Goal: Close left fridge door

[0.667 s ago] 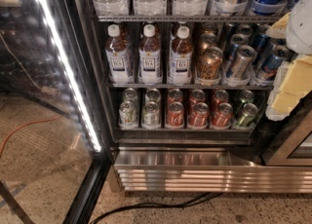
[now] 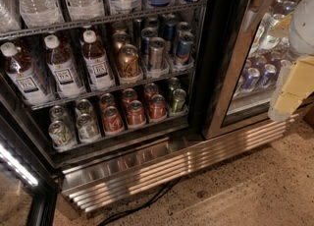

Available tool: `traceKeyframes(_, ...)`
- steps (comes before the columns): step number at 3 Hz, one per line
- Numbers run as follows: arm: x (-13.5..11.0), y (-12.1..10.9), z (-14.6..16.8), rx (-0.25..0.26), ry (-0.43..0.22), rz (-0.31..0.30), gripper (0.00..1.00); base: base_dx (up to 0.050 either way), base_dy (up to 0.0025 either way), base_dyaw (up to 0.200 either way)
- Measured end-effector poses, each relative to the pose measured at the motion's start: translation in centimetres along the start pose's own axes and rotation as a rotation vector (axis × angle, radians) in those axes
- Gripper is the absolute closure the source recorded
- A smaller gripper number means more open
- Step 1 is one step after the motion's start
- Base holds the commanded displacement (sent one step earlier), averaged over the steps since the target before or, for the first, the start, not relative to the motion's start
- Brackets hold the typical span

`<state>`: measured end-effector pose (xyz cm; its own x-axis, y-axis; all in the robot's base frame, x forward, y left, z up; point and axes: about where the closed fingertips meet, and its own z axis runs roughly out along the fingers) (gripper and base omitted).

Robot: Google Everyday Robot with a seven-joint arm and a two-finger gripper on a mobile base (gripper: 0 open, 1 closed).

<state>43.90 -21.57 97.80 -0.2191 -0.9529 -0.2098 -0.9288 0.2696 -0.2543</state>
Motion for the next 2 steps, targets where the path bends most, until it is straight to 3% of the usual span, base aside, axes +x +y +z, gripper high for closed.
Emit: traceKeyframes(2,0.0,0.0,0.0,0.0,0.0,0.0,0.0,-0.05,-0.00015,0.001)
